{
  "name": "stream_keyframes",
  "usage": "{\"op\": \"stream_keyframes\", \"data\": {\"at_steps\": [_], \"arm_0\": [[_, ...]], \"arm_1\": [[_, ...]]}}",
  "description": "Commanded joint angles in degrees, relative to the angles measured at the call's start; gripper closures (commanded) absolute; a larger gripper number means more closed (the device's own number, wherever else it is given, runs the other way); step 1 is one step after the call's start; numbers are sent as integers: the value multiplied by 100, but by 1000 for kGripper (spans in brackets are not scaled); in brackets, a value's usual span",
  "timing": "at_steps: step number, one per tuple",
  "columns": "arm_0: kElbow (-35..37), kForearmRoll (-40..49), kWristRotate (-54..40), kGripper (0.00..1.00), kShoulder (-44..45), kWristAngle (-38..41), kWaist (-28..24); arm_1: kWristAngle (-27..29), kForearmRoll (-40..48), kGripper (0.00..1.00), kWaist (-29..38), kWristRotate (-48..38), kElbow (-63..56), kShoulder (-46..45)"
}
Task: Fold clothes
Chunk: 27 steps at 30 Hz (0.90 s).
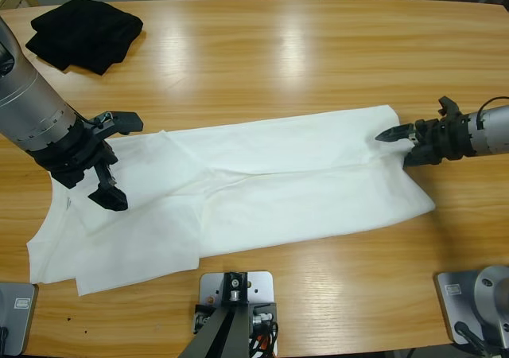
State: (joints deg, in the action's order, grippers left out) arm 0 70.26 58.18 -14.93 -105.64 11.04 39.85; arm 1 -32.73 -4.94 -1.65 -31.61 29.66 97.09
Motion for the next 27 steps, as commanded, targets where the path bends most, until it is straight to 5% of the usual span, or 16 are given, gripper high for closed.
{"op": "stream_keyframes", "data": {"at_steps": [1,7,20,27], "arm_0": [[-89,79,78,9,-90,56,40],[-128,88,87,9,-85,56,40],[-135,88,87,9,-50,56,40],[-144,199,80,9,130,40,40]], "arm_1": [[-209,126,1000,40,9,-311,379],[-652,437,1000,-104,32,-452,606],[-391,483,1000,-107,445,-499,40],[444,-1016,1000,-109,990,360,-552]]}}
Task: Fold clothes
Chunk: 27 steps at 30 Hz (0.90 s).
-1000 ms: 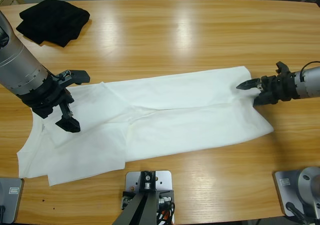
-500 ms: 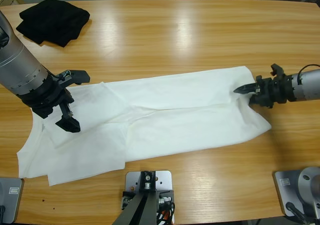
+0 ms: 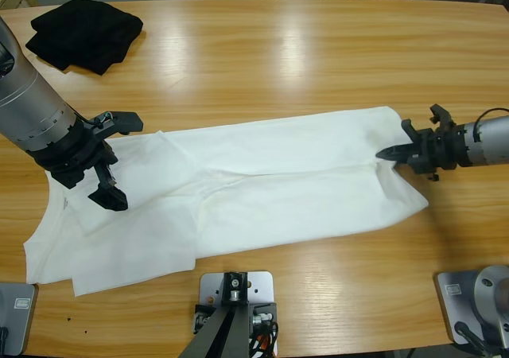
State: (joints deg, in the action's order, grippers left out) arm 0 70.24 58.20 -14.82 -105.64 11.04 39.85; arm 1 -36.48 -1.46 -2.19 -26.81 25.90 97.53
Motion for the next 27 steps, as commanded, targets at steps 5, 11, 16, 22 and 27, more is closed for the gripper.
{"op": "stream_keyframes", "data": {"at_steps": [5,11,16,22,27], "arm_0": [[-116,201,160,9,342,-34,19],[-44,166,373,9,544,-50,-39],[46,157,477,9,662,-50,-155],[42,157,519,9,703,-50,-197],[33,137,524,9,664,-50,-197]], "arm_1": [[1399,-2334,1000,-425,911,1418,-648],[2349,-2923,1000,-667,1225,1814,-892],[3268,-3371,1000,-776,1459,2137,-1072],[3989,-3779,1000,-950,1653,2485,-1221],[4797,-4607,1000,-792,1886,3174,-1574]]}}
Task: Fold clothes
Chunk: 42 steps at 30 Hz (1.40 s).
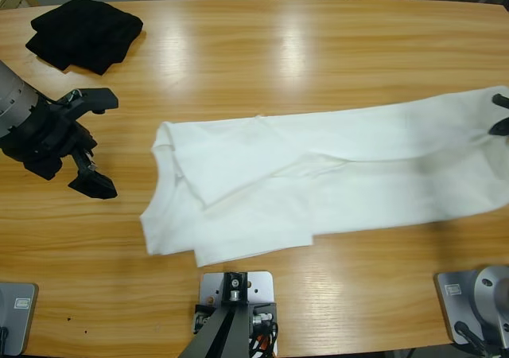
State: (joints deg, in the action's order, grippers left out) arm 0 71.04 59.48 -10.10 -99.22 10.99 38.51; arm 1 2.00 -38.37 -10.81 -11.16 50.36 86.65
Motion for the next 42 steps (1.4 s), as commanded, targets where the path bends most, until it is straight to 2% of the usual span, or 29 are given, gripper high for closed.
{"op": "stream_keyframes", "data": {"at_steps": [1,5,7,11,14,16,19,28,42], "arm_0": [[-51,-9,52,9,6,-44,-63],[-55,-40,47,9,-6,-44,-67],[-55,-46,43,9,4,-44,-95],[-64,-156,96,9,17,-39,-99],[-72,-239,149,9,31,-41,-99],[-76,-253,157,9,45,-42,-99],[-102,-253,156,9,113,-44,-116],[-100,-271,358,9,764,-37,-230],[-682,-696,421,9,1022,0,-339]], "arm_1": [[1108,-1009,1000,86,391,822,-488],[1560,-1185,1000,158,518,996,-495],[1799,-1438,1000,622,451,1179,-569],[2411,-2415,1000,2614,-280,1817,-650],[2439,-3164,1000,4291,-1150,2491,-360],[2321,-3414,1000,4968,-1539,2932,-8],[2140,-3688,1000,5597,-1824,3640,602],[1474,-3785,1000,6356,-2145,5006,2287],[1087,-5068,1000,7197,-2277,7943,4010]]}}
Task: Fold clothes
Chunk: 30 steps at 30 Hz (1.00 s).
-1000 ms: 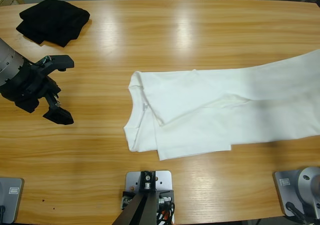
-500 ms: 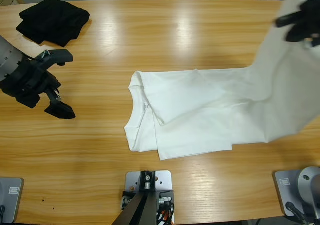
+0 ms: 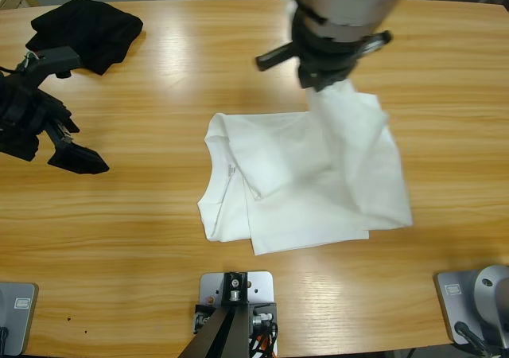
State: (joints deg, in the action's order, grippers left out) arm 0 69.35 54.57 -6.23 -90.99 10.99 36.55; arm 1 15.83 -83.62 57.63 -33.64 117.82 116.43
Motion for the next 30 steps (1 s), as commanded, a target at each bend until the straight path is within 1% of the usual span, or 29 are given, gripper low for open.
{"op": "stream_keyframes", "data": {"at_steps": [1,4,9,18,20,21,22,23,24,28,30], "arm_0": [[-561,-223,35,9,225,0,-192],[-649,-228,35,9,275,0,-289],[-719,-246,35,9,312,9,-289],[-865,-369,61,9,301,9,-297],[-893,-369,59,9,310,9,-297],[-902,-369,56,9,310,9,-297],[-909,-369,52,9,310,11,-297],[-918,-369,52,9,310,9,-297],[-930,-372,52,9,310,9,-299],[-1029,-413,43,9,333,11,-299],[-1078,-420,43,9,378,9,-304]], "arm_1": [[-342,-555,1000,404,-28,1238,1105],[-446,-567,1000,513,9,1225,1277],[-597,-567,1000,621,105,1225,1578],[-748,-541,1000,794,192,1283,1832],[-873,-548,1000,799,190,1292,1890],[-896,-550,907,817,176,1287,1901],[-920,-550,503,846,163,1296,1898],[-917,-550,233,880,125,1311,1880],[-899,-550,88,901,88,1333,1859],[-845,-562,4,933,39,1366,1731],[-776,-590,0,943,-39,1361,1653]]}}
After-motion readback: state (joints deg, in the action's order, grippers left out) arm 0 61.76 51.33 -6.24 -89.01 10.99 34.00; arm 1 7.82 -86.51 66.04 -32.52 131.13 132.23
